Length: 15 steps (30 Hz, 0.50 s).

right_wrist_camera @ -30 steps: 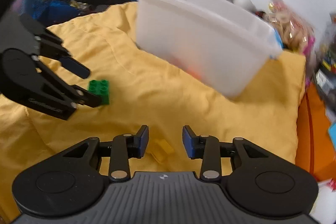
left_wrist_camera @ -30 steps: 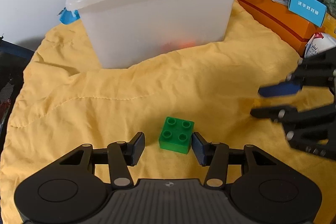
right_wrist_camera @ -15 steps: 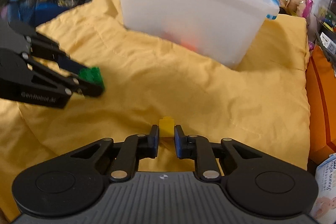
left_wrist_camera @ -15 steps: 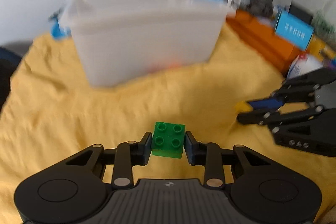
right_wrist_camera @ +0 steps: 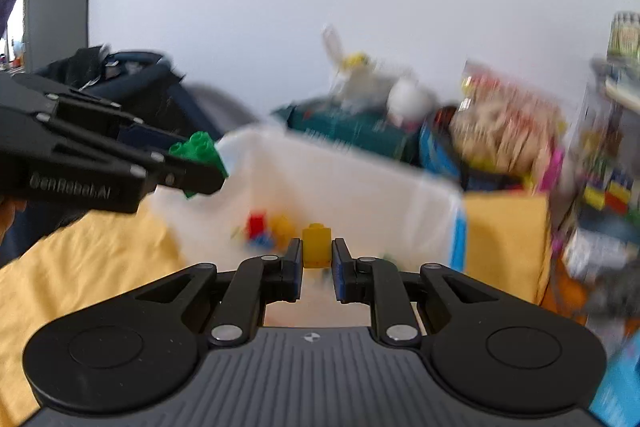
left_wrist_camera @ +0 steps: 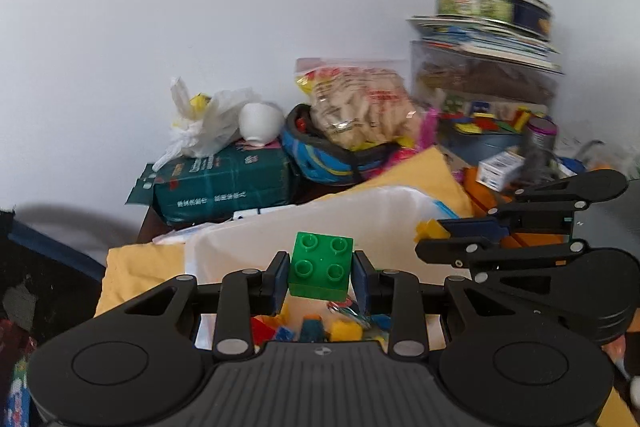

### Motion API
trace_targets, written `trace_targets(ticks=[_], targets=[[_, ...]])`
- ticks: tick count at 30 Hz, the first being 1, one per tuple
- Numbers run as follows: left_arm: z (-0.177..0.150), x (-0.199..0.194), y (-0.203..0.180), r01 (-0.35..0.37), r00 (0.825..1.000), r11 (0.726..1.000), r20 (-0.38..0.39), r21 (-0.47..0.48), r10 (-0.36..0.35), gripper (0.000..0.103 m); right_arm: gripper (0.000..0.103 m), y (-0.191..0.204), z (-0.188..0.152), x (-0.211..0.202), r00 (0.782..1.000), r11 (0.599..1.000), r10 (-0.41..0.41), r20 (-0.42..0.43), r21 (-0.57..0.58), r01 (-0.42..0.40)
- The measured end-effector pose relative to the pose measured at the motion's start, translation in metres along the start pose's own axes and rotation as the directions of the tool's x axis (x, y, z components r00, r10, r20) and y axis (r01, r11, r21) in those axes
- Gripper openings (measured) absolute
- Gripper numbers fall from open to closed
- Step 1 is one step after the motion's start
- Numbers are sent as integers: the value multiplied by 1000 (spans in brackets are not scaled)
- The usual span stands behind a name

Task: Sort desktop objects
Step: 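Carry the green and yellow bricks over the clear bin and open both grippers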

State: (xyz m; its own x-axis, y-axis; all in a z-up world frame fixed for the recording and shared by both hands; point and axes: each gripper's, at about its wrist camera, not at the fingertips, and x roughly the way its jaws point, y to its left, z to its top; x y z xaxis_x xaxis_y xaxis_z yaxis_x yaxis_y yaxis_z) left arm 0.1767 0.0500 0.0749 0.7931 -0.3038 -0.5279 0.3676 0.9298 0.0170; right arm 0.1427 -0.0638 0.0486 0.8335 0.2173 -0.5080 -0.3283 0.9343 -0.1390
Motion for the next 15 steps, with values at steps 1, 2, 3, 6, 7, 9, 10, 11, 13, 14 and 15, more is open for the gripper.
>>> trace_targets(ticks=[1,2,3,6,7,9,10,11,13,14,15], targets=[[2,11,4,-8,1000,1000,-18,-10,8,37,17,-3,7,7,1000,1000,-3,-2,8,3],[2,23,8,-21,999,1000,-37,-21,20,37,17,-7,13,15,1000,1000,-3,-7,21,3],[1,35,11,-35,998,999,-62,-29,33,37,17,-10,18,24,1000,999,-10,-20,31,10],[-12,64,26,-65,989,995,-138,-73,54,37,17,-17,27,48,998,999,-22,-62,48,25],[-17,69,29,-70,986,994,-157,-89,55,37,17,-19,26,56,997,998,-22,-80,60,27],[-25,76,30,-76,981,992,-185,-96,58,38,18,-22,22,72,992,995,-11,-126,98,24],[-27,76,29,-78,980,993,-190,-94,59,40,18,-22,18,78,988,994,-11,-154,109,28],[-28,75,28,-77,979,992,-196,-95,58,49,19,-22,14,83,984,993,-10,-178,112,30],[-27,70,28,-79,979,992,-193,-99,58,61,35,-20,8,90,974,993,-13,-226,109,38],[-25,68,28,-94,979,991,-189,-96,74,64,37,-19,5,90,972,994,-14,-237,106,40],[-23,64,28,-113,979,990,-183,-89,95,65,39,-19,5,89,971,994,-14,-239,105,40]])
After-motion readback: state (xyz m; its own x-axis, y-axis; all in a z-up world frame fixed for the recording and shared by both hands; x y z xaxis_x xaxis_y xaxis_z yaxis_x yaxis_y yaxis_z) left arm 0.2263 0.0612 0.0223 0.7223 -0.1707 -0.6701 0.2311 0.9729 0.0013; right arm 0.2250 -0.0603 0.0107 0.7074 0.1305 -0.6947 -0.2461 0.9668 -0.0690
